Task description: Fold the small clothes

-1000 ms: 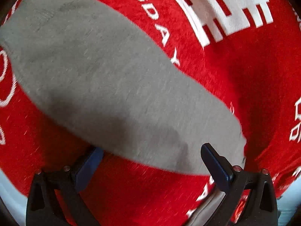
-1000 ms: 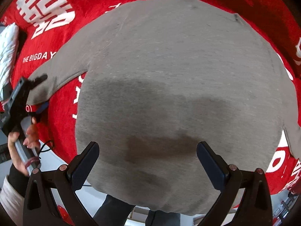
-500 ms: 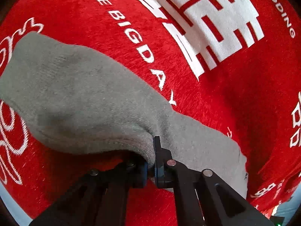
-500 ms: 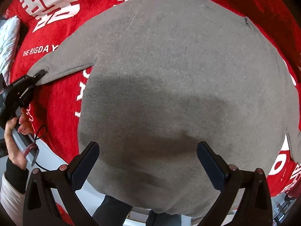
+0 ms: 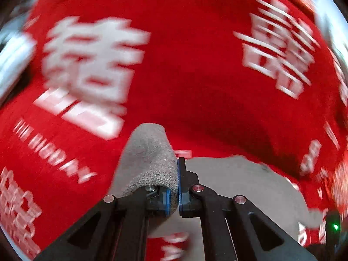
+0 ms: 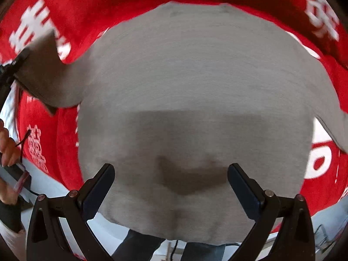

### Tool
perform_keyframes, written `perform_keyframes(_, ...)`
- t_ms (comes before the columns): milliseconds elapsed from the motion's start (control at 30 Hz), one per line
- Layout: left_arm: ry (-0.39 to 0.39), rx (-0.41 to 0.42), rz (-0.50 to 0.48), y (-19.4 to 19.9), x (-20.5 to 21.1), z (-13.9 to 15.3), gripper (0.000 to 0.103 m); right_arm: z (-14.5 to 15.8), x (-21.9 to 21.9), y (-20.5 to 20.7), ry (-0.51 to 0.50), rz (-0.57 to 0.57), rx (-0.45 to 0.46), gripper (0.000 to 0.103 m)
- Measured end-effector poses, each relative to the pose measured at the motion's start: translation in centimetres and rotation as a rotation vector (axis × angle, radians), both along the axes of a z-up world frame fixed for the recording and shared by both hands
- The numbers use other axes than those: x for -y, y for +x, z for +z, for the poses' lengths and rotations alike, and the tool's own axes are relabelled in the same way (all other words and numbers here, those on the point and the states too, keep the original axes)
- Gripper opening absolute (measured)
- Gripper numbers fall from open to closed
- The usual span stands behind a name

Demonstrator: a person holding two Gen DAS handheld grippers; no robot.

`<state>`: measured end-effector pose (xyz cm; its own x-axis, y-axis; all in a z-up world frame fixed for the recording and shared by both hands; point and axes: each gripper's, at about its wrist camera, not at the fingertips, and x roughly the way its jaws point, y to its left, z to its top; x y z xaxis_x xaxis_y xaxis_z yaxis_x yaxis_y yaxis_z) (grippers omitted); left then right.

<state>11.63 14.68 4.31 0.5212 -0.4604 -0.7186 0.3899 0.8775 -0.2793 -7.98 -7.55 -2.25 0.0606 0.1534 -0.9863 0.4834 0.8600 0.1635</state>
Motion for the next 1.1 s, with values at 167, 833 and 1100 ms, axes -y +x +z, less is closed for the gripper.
perform_keyframes(167, 0.040, -0.032, -0.291, -4.2, 14.3, -0.6, 0.006, -0.5, 6.7, -3.0, 0.030, -0.162, 0.025, 0.103)
perform_keyframes(833, 0.388, -0.178, -0.167, -8.5, 14.7, -3.6, 0.090, 1.8, 10.4, 2.1, -0.163, 0.180, 0.177, 0.103)
perform_keyframes(1100, 0.489, -0.343, 0.072, -4.1, 3.8, -7.7, 0.090, -0.9, -1.6, 8.6, -0.483, 0.683, 0.177, 0.096)
